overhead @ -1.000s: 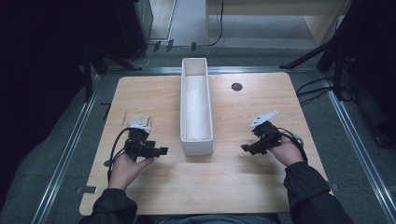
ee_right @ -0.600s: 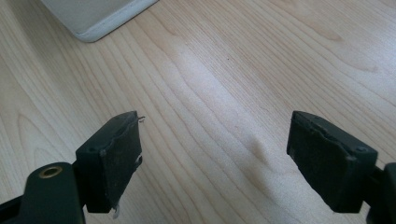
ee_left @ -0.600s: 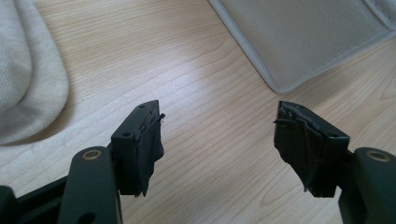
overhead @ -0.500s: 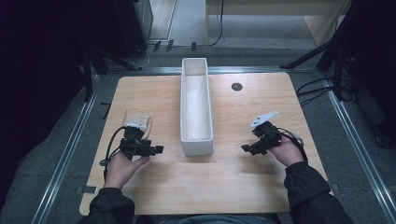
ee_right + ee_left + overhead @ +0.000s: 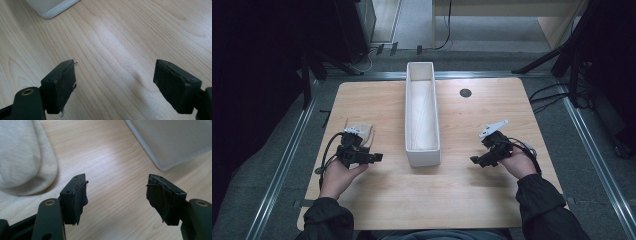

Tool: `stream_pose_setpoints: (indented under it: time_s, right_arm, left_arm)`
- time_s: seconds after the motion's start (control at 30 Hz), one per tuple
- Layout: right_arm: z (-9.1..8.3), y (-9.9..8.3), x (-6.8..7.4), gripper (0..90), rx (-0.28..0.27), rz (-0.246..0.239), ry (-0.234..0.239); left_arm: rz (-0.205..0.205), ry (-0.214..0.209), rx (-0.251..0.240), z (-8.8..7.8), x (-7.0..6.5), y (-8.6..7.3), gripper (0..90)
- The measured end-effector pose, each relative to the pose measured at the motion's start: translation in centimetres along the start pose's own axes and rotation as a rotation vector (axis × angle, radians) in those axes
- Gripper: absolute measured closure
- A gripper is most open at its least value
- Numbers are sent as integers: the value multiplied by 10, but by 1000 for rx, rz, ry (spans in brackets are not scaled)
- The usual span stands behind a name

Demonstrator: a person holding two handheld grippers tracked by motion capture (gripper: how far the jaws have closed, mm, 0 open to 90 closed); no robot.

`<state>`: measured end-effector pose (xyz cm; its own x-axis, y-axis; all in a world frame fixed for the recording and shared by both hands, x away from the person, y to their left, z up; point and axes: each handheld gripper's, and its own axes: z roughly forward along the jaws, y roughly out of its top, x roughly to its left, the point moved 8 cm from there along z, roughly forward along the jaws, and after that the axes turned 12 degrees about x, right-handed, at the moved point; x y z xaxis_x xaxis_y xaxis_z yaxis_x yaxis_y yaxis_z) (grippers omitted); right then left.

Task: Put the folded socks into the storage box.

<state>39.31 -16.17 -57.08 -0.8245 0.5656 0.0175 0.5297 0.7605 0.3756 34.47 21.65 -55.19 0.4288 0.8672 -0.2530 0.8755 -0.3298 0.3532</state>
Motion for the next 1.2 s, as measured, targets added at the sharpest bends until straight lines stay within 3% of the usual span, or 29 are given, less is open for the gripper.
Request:
stream_pose_setpoints:
  time_s: [0.2,0.5,0.7,0.83,0.97,1.2]
  right_arm:
    - [0,0,1,179,-3,2,3]
    - [3,-2,2,181,13,-1,7]
    - [4,-2,2,181,15,-6,6]
    - [4,-2,2,182,19,-7,-1]
    - [4,-2,3,182,21,-11,-3]
    - [5,-2,3,183,30,-17,-6]
  left_arm:
    - [-16,10,6,0,8,10,321]
    - [-26,68,24,-3,25,30,321]
    - [-42,80,32,-10,36,39,322]
    - [-85,83,37,-17,48,48,329]
    - [-93,88,59,-18,57,52,326]
    - [-141,92,85,-17,70,55,255]
